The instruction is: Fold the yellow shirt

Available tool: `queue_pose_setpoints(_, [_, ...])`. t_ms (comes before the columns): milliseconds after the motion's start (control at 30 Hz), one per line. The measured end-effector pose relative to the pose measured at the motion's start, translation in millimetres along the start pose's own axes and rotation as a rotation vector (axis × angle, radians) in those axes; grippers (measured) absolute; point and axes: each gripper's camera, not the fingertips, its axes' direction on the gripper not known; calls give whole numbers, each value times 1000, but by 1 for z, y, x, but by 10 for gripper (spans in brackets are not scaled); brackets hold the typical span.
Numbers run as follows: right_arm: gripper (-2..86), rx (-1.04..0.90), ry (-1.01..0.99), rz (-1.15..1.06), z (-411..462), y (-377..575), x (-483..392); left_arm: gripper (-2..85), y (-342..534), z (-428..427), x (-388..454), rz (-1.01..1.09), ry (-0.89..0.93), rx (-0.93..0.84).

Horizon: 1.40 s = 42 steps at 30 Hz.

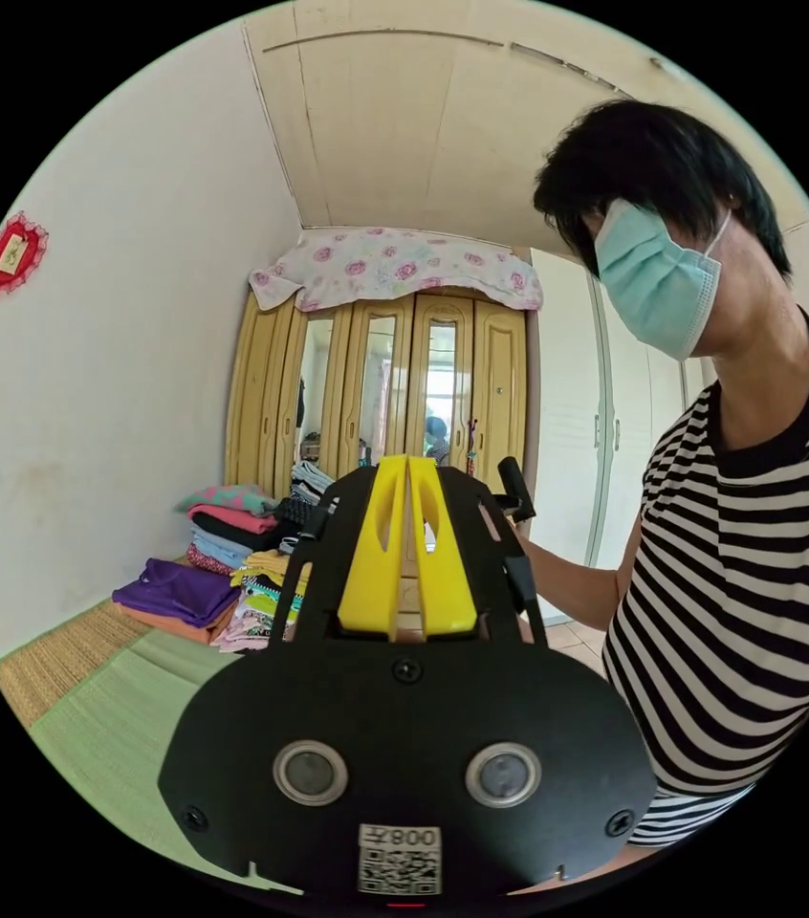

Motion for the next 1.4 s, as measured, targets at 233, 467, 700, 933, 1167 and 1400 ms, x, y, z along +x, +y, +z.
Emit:
queue_pose_setpoints(233, [3,-160,-39,79,68,-19,56,5,24,28,6,-40,55,-41])
queue_pose_setpoints(467, [28,-315,34,37,211,-77,93,20,58,61,-12,-112,71,-131])
queue_pose_setpoints(700, [106,-512,231,13,365,-139,133,24,104,80,-43,-250,18,-250])
queue_pose_setpoints(933, [115,-665,382,-9,476,-157,158,23,147,96,-75,-397,-18,-323])
queue_pose_setpoints(1167, [56,-656,395,41,511,-155,180,14,166,123,-100,-460,-11,-324])
queue_pose_setpoints(1400, [8,-546,277,51,473,-154,177,6,173,157,-125,-472,0,-317])
